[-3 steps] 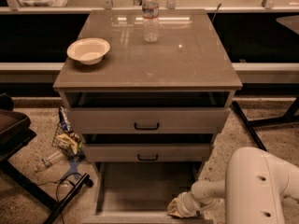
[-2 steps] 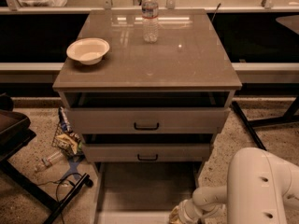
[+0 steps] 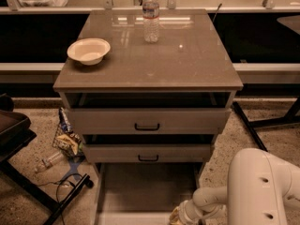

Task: Open bottom drawer

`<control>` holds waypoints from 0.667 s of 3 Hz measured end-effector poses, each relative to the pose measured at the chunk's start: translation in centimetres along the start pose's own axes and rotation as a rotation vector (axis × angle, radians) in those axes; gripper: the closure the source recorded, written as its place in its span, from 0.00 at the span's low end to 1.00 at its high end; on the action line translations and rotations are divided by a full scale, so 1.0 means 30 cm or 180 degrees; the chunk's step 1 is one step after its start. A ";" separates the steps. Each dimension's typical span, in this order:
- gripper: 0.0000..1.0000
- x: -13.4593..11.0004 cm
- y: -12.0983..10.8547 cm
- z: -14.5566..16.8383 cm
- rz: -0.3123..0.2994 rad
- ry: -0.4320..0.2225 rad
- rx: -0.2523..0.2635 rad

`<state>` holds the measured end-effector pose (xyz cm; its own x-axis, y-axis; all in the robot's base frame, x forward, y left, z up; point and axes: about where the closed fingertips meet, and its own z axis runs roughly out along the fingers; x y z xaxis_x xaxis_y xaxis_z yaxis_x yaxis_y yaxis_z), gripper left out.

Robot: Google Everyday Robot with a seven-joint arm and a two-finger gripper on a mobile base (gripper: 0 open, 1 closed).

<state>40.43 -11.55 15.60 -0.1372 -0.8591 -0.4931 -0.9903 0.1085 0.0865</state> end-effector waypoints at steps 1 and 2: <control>0.21 -0.001 0.004 0.004 0.0001 -0.0003 -0.0009; 0.00 -0.003 0.011 0.010 0.0002 -0.0007 -0.0021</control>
Offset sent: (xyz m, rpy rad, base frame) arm -0.0011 0.0009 -0.0006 0.0010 0.0020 0.0009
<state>40.11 -11.30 15.42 -0.1378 -0.8579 -0.4949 -0.9901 0.1057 0.0924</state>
